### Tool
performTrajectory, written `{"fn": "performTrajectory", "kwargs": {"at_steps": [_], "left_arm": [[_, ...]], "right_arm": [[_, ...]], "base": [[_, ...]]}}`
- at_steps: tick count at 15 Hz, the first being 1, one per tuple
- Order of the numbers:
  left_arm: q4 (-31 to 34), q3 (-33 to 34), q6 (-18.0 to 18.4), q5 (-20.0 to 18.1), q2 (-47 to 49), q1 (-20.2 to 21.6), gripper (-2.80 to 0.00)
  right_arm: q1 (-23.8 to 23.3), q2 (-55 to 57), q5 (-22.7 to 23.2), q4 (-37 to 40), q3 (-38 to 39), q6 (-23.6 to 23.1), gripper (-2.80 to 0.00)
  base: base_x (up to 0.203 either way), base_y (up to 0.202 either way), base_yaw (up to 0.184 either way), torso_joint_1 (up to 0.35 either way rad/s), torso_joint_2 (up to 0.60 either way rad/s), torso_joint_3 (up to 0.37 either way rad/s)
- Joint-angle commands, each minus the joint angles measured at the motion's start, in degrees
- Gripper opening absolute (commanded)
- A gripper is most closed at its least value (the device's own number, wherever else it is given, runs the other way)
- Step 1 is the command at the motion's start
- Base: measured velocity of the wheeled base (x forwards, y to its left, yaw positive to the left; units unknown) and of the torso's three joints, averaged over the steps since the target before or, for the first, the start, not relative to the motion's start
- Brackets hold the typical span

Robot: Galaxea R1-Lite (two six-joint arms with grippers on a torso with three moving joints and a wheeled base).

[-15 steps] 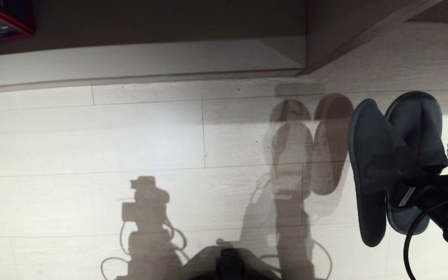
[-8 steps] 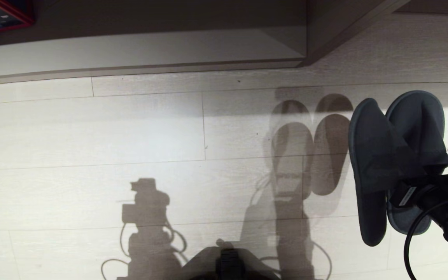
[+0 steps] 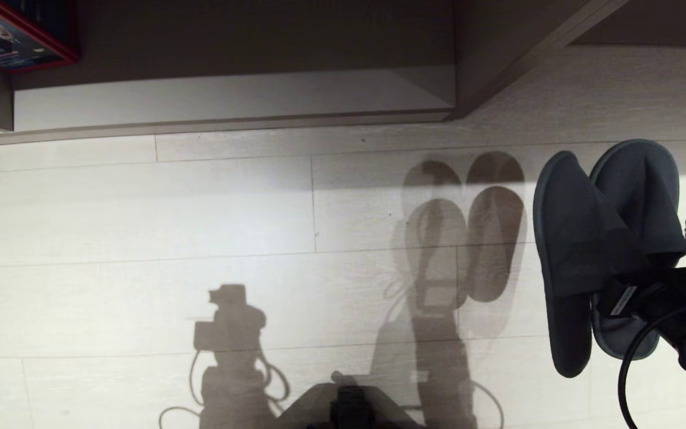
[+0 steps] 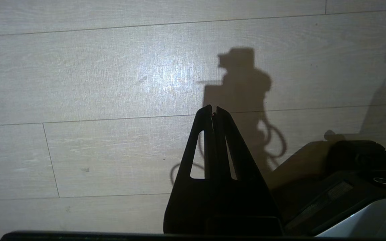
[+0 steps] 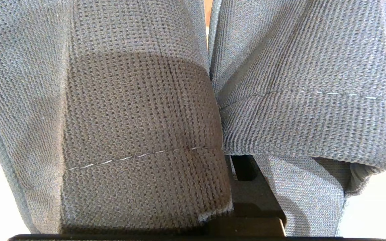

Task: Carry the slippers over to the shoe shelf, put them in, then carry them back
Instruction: Place the slippers into the shoe cabinet

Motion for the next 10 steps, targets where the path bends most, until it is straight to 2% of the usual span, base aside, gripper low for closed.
{"fn": "performTrajectory", "kwargs": {"at_steps": [1,10], "left_arm": [[0.0,0.4,0.0,0.0,0.0,0.0,-2.80],[0.0,0.4,0.0,0.0,-0.1,0.0,-2.80]], "right_arm": [[0.0,0.1,-0.1,-0.4,-0.1,0.0,-2.80],[0.0,1.0,-0.1,-0.4,-1.2,0.0,-2.80]], "base": [[0.000,0.000,0.000,0.002,0.00,0.190],[0.000,0.000,0.000,0.001,0.00,0.206]]}}
